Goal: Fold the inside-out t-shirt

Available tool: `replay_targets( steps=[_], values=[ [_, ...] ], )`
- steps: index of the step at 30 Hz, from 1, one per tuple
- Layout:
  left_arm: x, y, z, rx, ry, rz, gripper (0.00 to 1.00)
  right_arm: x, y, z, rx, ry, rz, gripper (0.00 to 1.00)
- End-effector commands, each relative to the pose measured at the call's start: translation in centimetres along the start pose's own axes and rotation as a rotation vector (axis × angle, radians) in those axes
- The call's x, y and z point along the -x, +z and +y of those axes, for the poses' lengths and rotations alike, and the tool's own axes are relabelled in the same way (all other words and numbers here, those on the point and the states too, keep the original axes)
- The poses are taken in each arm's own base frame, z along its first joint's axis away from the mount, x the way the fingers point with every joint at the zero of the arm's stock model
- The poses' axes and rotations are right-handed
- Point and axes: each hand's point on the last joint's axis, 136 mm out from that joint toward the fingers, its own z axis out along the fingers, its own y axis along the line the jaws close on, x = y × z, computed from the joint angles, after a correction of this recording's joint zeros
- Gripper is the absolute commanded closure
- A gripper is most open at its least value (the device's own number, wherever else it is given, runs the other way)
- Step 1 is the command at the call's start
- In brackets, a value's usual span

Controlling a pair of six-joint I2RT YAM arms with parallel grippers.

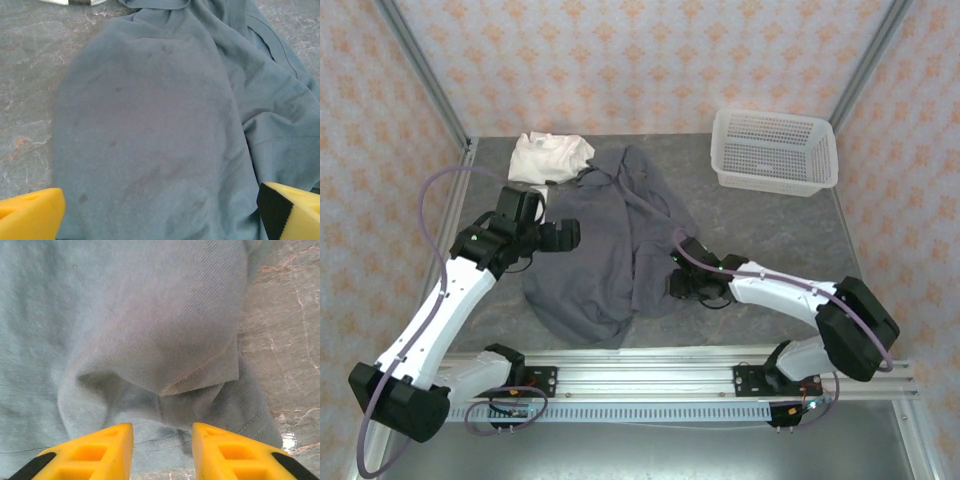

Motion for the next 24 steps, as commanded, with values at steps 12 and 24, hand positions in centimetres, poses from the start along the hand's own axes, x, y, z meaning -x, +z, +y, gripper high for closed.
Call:
replay_targets(
  steps=[12, 24],
  values=[
    [0.2, -0.9, -0.3, -0.011, 0.018, -0.007, 0.0, -2.9, 1.6, -2.1, -0.297, -0.179, 0.093, 0.53],
    [-1.7, -1.5, -2.0, -0.116, 0.034, 0.088, 0.01, -0.5, -0.5, 1.5, -0.188, -0.109, 0.026, 1.0]
  ],
)
